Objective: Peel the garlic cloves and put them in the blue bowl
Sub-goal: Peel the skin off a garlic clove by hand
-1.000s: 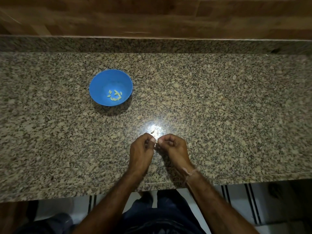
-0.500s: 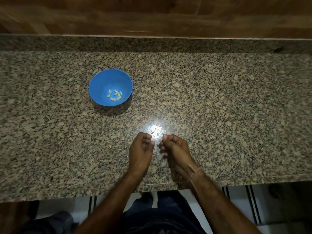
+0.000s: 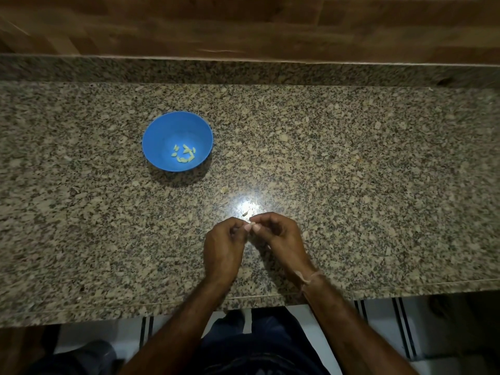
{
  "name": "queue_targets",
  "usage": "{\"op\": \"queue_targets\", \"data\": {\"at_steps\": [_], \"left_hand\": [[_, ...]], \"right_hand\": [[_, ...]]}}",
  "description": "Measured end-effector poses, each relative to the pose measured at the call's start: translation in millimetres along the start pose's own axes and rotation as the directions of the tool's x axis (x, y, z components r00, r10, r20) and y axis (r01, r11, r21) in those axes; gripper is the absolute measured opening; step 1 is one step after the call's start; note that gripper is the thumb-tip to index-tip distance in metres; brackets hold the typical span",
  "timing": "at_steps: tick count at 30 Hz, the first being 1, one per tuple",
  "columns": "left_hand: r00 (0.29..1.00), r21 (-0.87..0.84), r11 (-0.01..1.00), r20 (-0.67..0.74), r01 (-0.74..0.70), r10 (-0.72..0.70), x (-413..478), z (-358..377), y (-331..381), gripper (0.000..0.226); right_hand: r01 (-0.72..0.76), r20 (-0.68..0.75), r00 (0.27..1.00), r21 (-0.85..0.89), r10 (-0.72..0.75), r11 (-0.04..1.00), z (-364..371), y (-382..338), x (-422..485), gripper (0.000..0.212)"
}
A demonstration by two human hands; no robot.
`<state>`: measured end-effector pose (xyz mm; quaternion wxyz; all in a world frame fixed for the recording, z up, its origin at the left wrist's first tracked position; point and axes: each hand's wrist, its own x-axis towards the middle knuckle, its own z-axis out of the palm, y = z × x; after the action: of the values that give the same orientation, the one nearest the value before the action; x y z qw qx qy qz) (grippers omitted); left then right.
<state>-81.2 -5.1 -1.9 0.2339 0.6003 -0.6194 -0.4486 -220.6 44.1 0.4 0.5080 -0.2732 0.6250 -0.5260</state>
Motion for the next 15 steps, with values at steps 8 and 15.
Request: {"op": "queue_targets", "data": {"at_steps": [8, 15], "left_hand": [[1.0, 0.07, 0.997, 0.002, 0.023, -0.023, 2.1, 1.4, -0.9, 0.023], [0.998, 0.002, 0.998, -0.018, -0.056, 0.056, -3.0, -4.0, 0.5, 0.008]], "right_hand": [[-0.069, -0.097, 0.993, 0.045, 0.074, 0.997, 1.9, 12.7, 8.4, 0.009], [-0.087, -0.077, 0.992, 0.157, 0.1, 0.984, 8.5, 9.3, 5.4, 0.01]]}}
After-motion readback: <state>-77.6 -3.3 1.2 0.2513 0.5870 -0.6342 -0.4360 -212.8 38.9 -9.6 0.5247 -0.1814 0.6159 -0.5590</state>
